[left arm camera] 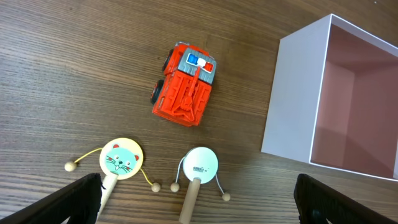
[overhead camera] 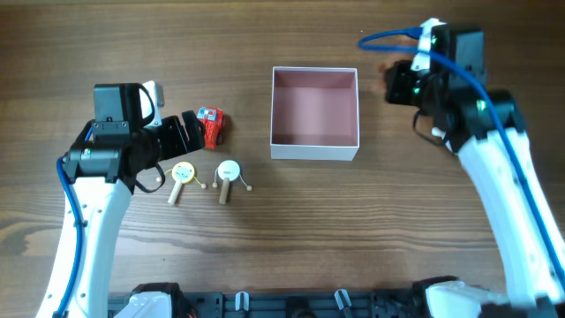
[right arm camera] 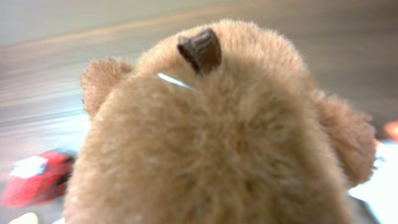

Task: Pack container
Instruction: 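Grasp the brown plush bear with the right gripper and lift, then lower the bear into the white box and open the right gripper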

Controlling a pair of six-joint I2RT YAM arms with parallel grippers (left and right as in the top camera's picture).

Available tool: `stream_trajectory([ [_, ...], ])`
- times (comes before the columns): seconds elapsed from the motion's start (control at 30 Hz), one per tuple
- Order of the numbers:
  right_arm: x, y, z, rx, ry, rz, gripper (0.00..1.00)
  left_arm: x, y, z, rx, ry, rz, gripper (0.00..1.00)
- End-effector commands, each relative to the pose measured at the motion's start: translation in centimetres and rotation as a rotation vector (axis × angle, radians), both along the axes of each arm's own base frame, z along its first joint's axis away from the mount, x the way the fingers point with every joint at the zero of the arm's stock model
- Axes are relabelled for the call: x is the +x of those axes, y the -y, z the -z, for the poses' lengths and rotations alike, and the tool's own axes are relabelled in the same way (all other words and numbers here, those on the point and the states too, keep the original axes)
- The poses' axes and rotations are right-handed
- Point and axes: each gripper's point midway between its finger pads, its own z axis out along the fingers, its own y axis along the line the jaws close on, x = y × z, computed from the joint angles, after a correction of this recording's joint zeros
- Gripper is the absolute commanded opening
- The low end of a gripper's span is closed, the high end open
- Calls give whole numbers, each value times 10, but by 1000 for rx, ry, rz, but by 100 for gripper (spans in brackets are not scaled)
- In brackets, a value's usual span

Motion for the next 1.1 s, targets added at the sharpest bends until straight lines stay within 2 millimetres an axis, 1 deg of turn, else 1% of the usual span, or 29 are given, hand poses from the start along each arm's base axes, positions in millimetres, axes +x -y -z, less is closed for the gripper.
stream_trajectory([
  [0.0,-4,-39,6,74,-27,-16,4,3,4,-8,-18,18,7,100],
  [0.1,6,-63,35,84,-60,-18,4,3,4,-8,-18,18,6,100],
  [0.27,30,-107,108,71,-152,-71,5,3,4,-8,-18,18,6,100],
  [0.3,33,-112,120,66,-163,-78,6,3,4,-8,-18,18,6,100],
  [0.37,41,-127,152,71,-198,-104,11,3,4,-8,-18,18,6,100],
  [0.43,43,-139,175,100,-234,-140,12,3,4,-8,-18,18,6,100],
  [0.5,42,-150,190,134,-263,-176,17,3,4,-8,-18,18,7,100],
  [0.53,43,-153,196,143,-268,-186,24,3,4,-8,-18,18,6,100],
  [0.63,45,-155,202,144,-267,-191,44,3,4,-8,-18,18,6,100],
  [0.7,46,-156,201,147,-263,-193,54,3,4,-8,-18,18,6,100],
  [0.77,46,-159,194,154,-246,-221,55,3,4,-8,-18,18,6,100],
  [0.87,48,-167,178,154,-185,-303,58,3,4,-8,-18,18,7,100],
  [0.93,48,-168,169,154,-161,-321,59,3,4,-8,-18,18,6,100],
  [1.0,49,-168,161,158,-146,-322,64,3,4,-8,-18,18,6,100],
  [1.07,49,-168,158,158,-137,-320,76,3,4,-8,-18,18,6,100],
])
